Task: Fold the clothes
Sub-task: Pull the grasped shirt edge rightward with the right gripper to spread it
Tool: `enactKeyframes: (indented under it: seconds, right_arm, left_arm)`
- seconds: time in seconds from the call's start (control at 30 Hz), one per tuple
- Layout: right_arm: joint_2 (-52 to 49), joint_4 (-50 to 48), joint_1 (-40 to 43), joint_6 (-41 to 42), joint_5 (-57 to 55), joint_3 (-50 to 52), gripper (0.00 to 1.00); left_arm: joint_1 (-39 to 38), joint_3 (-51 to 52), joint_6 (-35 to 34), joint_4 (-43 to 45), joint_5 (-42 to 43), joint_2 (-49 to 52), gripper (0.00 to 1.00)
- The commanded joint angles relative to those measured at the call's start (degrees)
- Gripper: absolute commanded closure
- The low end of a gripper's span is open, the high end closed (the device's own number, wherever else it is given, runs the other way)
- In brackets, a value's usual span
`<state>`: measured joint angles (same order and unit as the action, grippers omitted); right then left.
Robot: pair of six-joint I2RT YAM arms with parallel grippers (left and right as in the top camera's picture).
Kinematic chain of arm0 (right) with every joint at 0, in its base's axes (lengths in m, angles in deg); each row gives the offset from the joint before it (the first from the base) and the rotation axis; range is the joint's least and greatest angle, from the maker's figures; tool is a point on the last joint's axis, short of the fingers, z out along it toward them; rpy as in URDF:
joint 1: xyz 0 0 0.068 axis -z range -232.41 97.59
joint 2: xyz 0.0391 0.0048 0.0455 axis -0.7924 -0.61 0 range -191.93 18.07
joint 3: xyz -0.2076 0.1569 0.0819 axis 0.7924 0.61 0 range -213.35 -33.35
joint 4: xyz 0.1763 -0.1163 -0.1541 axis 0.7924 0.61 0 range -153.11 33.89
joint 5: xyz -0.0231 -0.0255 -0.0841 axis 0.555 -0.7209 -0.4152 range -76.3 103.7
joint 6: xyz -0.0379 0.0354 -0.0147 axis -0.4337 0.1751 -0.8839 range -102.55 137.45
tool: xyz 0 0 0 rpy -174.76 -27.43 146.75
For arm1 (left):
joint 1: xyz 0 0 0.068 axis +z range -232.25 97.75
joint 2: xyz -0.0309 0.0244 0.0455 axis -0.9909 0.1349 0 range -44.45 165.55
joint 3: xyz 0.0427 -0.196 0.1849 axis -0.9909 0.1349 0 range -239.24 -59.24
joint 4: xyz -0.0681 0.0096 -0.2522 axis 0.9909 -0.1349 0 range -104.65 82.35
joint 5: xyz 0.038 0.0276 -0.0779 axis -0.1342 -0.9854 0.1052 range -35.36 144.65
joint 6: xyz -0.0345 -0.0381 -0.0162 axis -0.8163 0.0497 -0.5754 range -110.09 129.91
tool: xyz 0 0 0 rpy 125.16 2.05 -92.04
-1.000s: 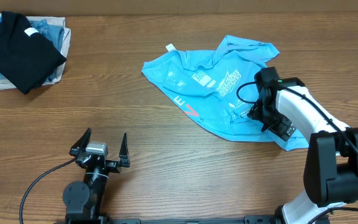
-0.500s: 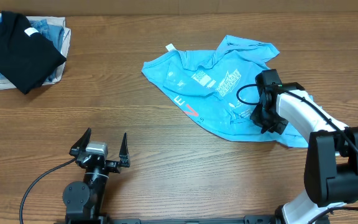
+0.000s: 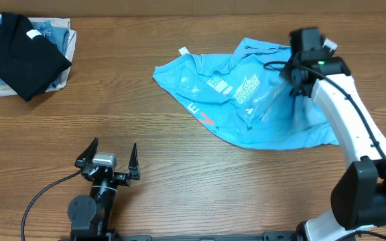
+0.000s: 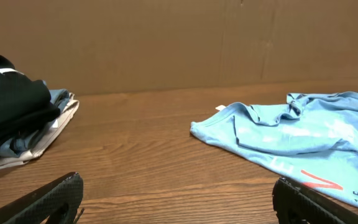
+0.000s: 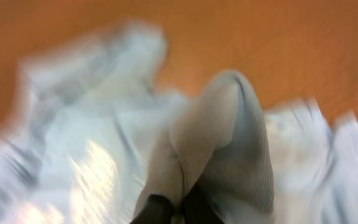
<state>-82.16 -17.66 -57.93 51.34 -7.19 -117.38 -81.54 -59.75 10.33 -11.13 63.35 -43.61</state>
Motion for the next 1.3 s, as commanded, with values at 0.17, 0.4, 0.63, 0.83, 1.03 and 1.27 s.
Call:
enactKeyframes:
  seconds: [0.17, 0.4, 0.63, 0.83, 1.03, 1.27]
  right_arm:
    - [-5.0, -12.1, 9.2, -1.4, -0.9, -1.2, 0.45]
    - [-4.8, -1.6, 15.6, -0.7, 6.8, -1.9, 0.00]
    - [-2.4, 19.0, 19.6, 11.8, 7.3, -2.2, 0.00]
    - [-2.4, 24.2, 21.4, 12.6, 7.5, 1.3, 0.00]
    - [-2.4, 14.6, 23.6, 7.4, 13.5, 7.6, 0.24]
    - [-2.5, 7.2, 24.3, 6.2, 16.2, 11.6, 0.32]
  left_arm:
    - [-0.3, 0.2, 1.1, -0.1, -0.3, -0.6, 0.00]
    - [-0.3, 0.2, 1.1, -0.1, -0.3, -0.6, 0.00]
    - [-0.3, 0.2, 1.1, -0.1, -0.3, -0.6, 0.00]
    - [-0.3, 0.2, 1.1, -0.1, -0.3, -0.6, 0.00]
    - [-0.3, 0.2, 1.1, -0.1, -0.3, -0.6, 0.00]
    - [-0.3, 0.2, 1.1, -0.1, -0.3, -0.6, 0.00]
